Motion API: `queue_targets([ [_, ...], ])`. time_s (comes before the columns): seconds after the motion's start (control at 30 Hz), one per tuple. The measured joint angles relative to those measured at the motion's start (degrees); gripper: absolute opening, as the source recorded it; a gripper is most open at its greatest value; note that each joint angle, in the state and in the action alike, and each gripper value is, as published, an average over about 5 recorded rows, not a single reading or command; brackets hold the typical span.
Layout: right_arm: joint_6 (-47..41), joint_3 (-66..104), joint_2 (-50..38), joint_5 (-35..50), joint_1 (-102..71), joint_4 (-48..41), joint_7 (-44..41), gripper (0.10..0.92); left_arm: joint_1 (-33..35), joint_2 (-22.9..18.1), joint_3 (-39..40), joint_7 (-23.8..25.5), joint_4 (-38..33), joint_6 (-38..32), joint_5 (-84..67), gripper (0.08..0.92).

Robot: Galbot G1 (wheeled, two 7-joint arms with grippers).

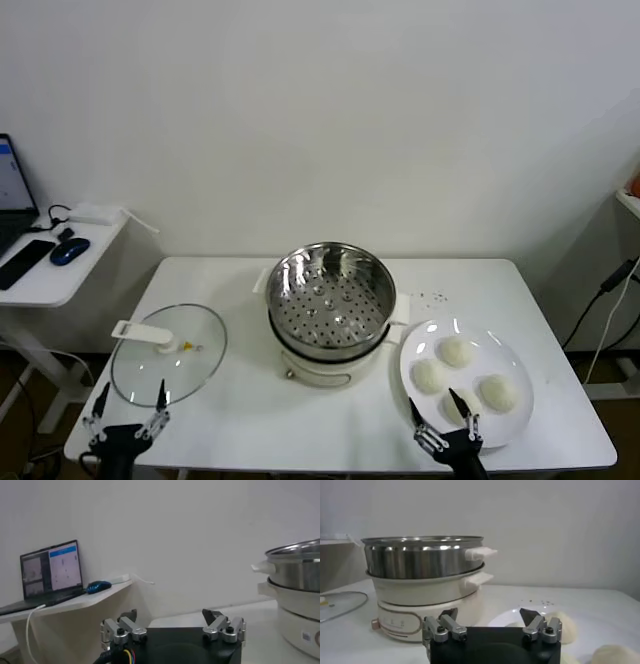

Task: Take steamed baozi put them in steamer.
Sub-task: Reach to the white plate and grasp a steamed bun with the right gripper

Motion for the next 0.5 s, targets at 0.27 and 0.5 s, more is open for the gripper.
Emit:
queue_targets([
  [0.27,-4.85,3.61,-4.78,2.1,5.54,-0.87,-4.45,0.823,-1.11,1.17,0.5,1.26,1.0,-0.17,-0.1,0.823],
  [0.5,-11.42,3.72,-14.09,3.72,15.16,-4.54,-12.8,0.823,-2.4,2.34,1.39,1.91,1.73,-0.11,-0.02,0.823],
])
